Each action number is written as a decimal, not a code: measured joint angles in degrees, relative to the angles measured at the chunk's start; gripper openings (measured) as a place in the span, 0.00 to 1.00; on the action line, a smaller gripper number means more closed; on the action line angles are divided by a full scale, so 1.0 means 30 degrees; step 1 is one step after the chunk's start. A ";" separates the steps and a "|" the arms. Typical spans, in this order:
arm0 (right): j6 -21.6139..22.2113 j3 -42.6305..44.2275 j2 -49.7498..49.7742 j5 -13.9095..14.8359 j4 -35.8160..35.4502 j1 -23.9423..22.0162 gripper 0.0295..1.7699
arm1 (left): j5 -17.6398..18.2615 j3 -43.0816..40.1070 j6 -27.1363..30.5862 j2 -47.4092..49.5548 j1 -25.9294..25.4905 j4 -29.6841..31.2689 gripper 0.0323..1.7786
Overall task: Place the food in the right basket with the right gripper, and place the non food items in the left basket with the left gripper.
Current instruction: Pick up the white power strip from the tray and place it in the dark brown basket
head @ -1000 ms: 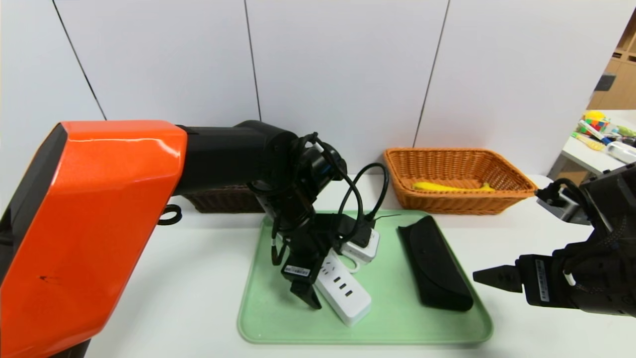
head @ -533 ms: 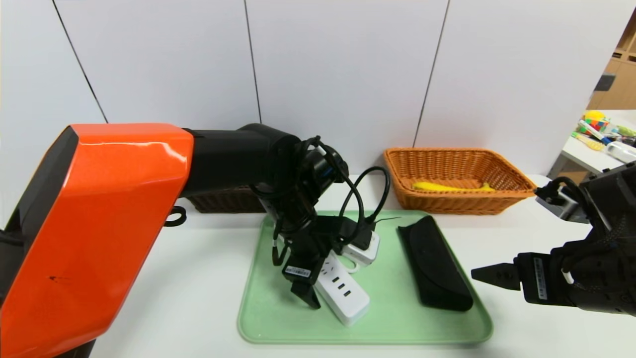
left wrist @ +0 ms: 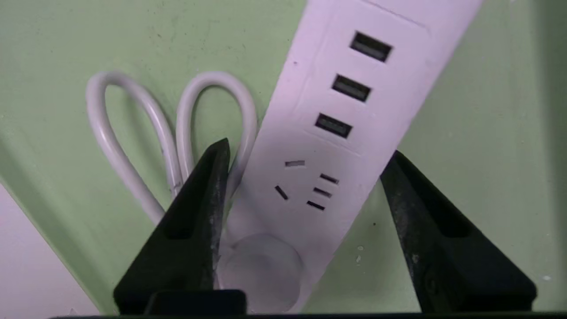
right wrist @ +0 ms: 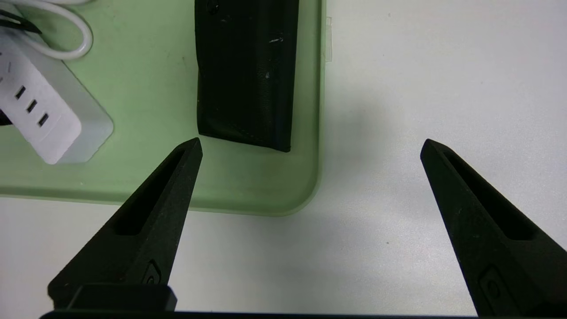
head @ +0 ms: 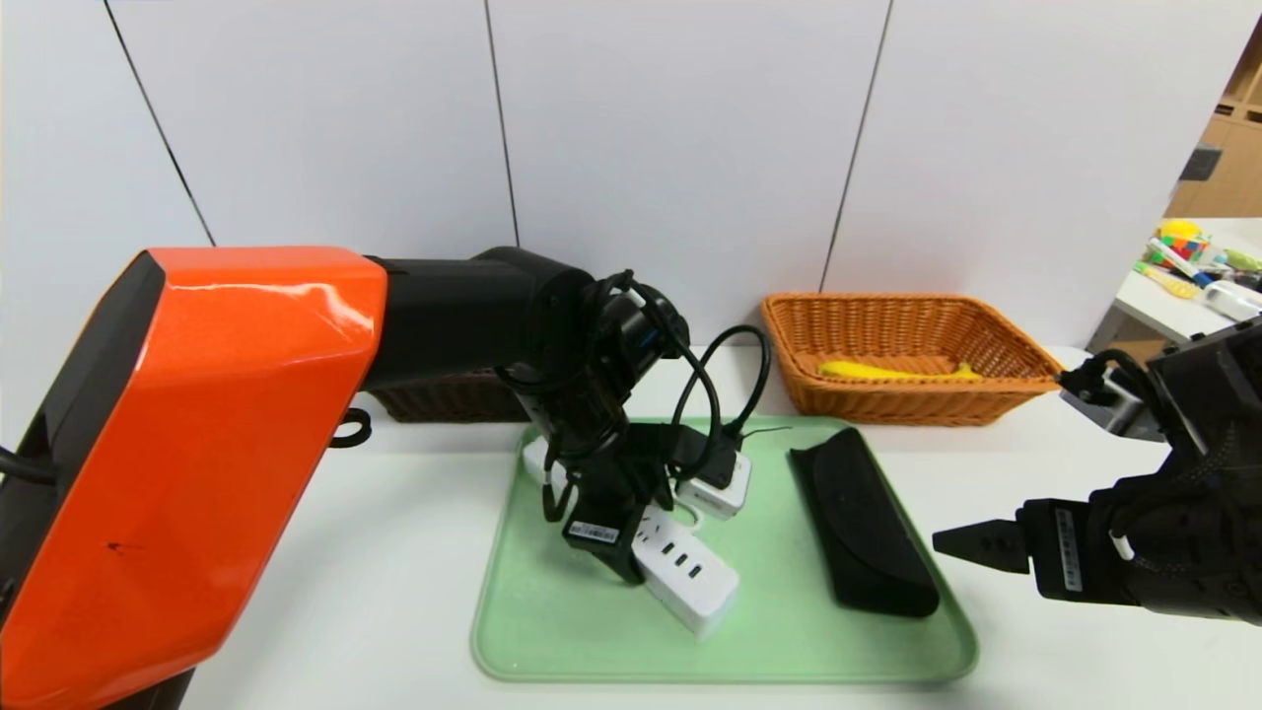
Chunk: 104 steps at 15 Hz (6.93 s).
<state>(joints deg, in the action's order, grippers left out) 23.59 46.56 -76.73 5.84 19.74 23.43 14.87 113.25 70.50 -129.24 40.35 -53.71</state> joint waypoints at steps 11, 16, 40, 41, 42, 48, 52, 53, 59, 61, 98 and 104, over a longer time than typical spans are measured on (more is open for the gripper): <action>0.0000 0.0045 0.0008 0.0008 0.0000 -0.0057 0.96 | 0.0000 -0.0037 -0.0008 0.0540 -0.0037 -0.0122 0.49; -0.0008 0.0154 0.0008 -0.0020 -0.0041 0.0008 0.96 | 0.0012 -0.0016 -0.0081 0.1349 -0.0341 -0.0158 0.49; -0.0020 0.0098 0.0134 -0.0028 -0.0195 -0.0077 0.96 | 0.0020 -0.0016 -0.2495 0.4909 -0.0902 0.2361 0.48; -0.0028 0.0098 0.0134 -0.0020 -0.0195 -0.0077 0.96 | 0.0028 -0.0016 -0.2617 0.5120 -0.0918 0.2377 0.48; -0.0020 0.0110 0.0146 -0.0037 -0.0195 -0.0077 0.96 | 0.0020 -0.0016 -0.2909 0.5339 -0.0931 0.2442 0.48; -0.0028 0.0154 0.0163 -0.0049 -0.0195 -0.0077 0.96 | 0.0028 -0.0016 -0.4104 0.6725 -0.1398 0.2975 0.48; -0.0053 0.0154 0.0163 -0.0219 -0.0203 -0.0073 0.96 | 0.0000 -0.0016 -0.5014 0.7765 -0.2353 0.4116 0.48; -0.0057 0.0154 0.0163 -0.0260 -0.0203 -0.0065 0.96 | 0.0020 -0.0016 -0.5100 0.8030 -0.2601 0.4263 0.48; -0.0057 0.0073 0.0171 -0.0260 -0.0195 -0.0085 0.96 | 0.0020 -0.0016 -0.6051 0.8598 -0.4547 0.5766 0.48; -0.0057 0.0081 0.0154 -0.0260 -0.0203 -0.0085 0.96 | 0.0093 -0.0016 -0.6083 0.8611 -0.5502 0.5982 0.48; -0.0020 0.0098 0.0138 -0.0260 -0.0195 -0.0085 0.97 | -0.6644 -0.0016 -0.6457 0.3088 -0.8757 0.8452 0.80; -0.0028 0.0098 0.0175 -0.0232 -0.0195 -0.0077 0.97 | -0.6583 -0.0016 -0.6587 0.3556 -0.8765 0.8460 0.89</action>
<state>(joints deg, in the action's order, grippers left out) 23.50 46.85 -76.20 5.14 19.15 23.20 -4.88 113.20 50.74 -118.58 14.06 -28.33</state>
